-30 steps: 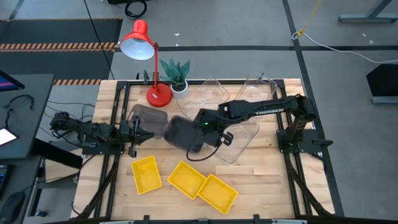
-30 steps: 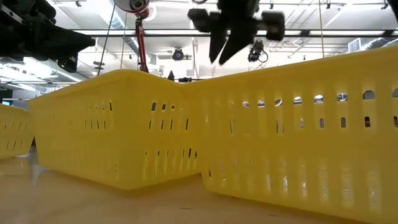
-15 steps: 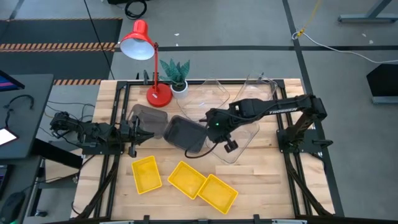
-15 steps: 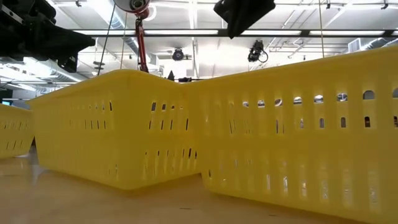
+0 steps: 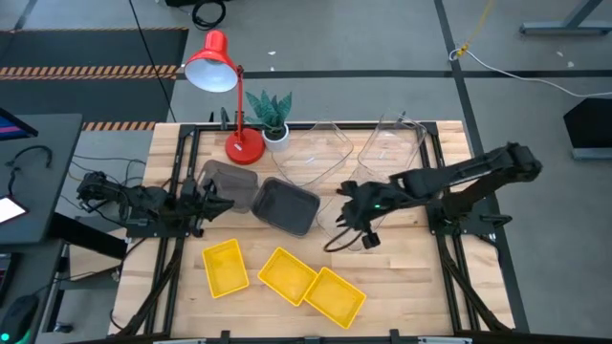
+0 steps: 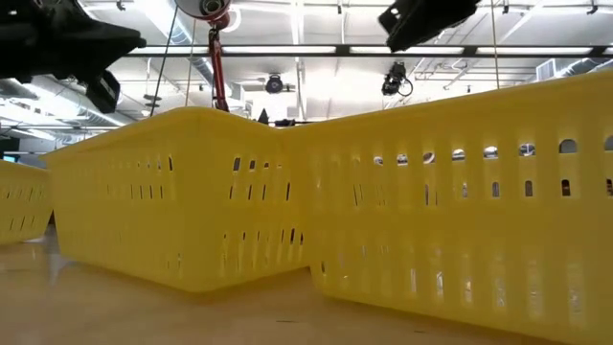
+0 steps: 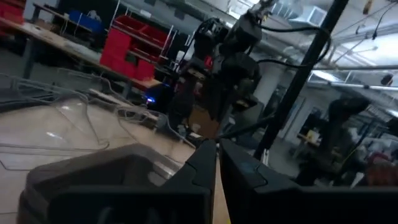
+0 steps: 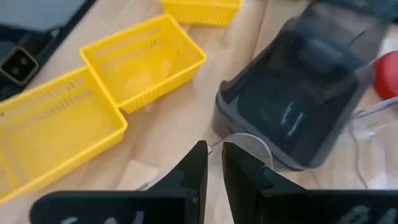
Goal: Stack baskets by color
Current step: Stack the left black bin on the black bins
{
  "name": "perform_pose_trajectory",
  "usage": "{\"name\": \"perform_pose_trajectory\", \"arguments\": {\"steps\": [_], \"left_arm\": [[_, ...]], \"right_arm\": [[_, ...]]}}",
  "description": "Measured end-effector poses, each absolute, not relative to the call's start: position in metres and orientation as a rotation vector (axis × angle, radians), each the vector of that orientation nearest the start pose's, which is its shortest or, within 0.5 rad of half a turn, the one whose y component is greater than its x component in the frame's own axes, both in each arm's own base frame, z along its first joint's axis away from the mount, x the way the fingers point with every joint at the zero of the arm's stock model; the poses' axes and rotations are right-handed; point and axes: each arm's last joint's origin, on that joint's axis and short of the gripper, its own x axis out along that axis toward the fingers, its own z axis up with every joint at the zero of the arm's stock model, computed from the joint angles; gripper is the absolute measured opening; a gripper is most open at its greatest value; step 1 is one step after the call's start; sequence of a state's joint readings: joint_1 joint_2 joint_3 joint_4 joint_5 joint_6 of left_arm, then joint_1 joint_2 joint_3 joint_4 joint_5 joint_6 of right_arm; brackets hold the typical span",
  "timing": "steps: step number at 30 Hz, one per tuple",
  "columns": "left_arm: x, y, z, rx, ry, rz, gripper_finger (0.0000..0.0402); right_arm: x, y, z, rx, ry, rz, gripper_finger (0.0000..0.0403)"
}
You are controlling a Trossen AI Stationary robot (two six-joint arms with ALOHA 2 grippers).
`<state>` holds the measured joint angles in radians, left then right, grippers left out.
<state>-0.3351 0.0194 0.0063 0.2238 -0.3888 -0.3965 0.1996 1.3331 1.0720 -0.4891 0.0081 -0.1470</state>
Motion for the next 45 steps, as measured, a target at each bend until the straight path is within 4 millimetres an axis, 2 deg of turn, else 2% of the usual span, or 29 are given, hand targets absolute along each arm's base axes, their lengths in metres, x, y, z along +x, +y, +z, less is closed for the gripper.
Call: {"name": "perform_pose_trajectory", "arguments": {"steps": [4, 7, 13, 16, 22, 28, 36, 45], "left_arm": [[0.091, -0.018, 0.194, -0.497, -0.249, 0.054, 0.0023], [0.086, -0.016, 0.213, -0.494, -0.240, 0.060, 0.0023], [0.080, -0.012, 0.235, -0.461, -0.035, 0.174, 0.0023], [0.083, -0.013, 0.238, -0.430, 0.080, 0.203, 0.0031], [0.094, -0.017, 0.250, -0.347, 0.261, 0.249, 0.0076], [0.101, -0.020, 0.270, -0.342, 0.463, 0.300, 0.0109], [0.115, -0.025, 0.273, -0.266, 0.770, 0.409, 0.0109], [0.143, -0.026, 0.255, -0.139, 1.109, 0.502, 0.0147]], "right_arm": [[0.258, 0.054, 0.286, -0.208, 0.660, 0.199, 0.0052], [0.246, 0.055, 0.283, -0.192, 0.614, 0.181, 0.0052], [0.227, 0.059, 0.273, -0.188, 0.549, 0.162, 0.0052], [0.220, 0.061, 0.269, -0.190, 0.519, 0.168, 0.0052], [0.209, 0.064, 0.260, -0.221, 0.434, 0.252, 0.0052], [0.199, 0.061, 0.256, -0.233, 0.375, 0.252, 0.0052], [0.188, 0.058, 0.265, -0.217, 0.329, 0.246, 0.0051], [0.187, 0.058, 0.264, -0.219, 0.337, 0.247, 0.0051]]}}
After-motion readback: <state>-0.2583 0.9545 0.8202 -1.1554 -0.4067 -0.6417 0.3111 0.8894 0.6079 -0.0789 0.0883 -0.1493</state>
